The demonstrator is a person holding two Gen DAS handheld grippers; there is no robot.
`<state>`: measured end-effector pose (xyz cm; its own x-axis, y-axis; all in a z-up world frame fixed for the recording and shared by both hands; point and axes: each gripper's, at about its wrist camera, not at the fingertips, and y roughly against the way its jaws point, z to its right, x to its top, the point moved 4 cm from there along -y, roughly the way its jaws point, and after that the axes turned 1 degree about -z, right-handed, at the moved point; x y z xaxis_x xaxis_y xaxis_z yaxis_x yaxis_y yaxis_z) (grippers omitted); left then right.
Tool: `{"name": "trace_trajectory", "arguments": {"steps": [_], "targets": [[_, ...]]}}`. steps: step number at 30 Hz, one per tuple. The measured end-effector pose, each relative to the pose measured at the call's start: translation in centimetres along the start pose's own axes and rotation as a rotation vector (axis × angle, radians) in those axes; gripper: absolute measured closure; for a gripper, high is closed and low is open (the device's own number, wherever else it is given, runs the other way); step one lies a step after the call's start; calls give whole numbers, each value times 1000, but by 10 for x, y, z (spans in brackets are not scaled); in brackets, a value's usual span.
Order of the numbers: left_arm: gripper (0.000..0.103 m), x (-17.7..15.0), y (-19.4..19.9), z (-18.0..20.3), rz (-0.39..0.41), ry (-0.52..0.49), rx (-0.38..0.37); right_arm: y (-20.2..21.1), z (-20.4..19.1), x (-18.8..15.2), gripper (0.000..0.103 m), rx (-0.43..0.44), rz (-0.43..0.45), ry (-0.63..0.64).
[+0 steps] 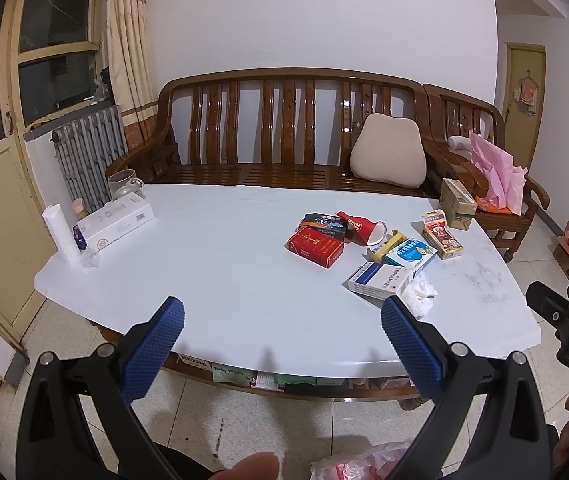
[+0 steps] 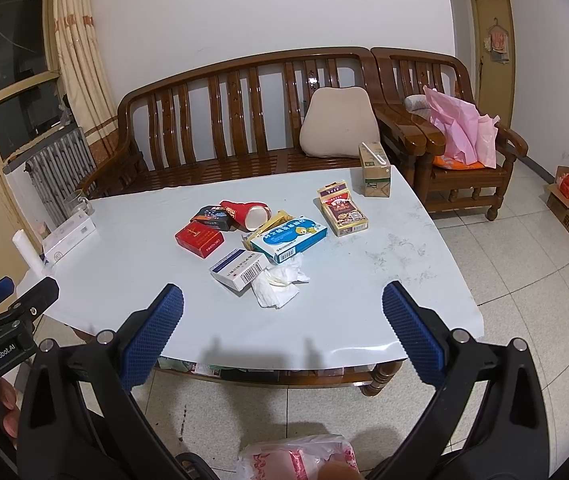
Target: Collect trash
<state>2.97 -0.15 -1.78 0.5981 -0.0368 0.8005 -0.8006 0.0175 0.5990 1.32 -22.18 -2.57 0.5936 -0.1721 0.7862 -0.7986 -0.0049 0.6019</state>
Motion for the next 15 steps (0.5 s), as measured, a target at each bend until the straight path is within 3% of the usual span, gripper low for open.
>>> {"name": "trace_trajectory", "arguments": {"steps": [15], "targets": [[7,-3,-1,4,-3,-8,-2,0,0,-1,5,0,-2,-3]]}}
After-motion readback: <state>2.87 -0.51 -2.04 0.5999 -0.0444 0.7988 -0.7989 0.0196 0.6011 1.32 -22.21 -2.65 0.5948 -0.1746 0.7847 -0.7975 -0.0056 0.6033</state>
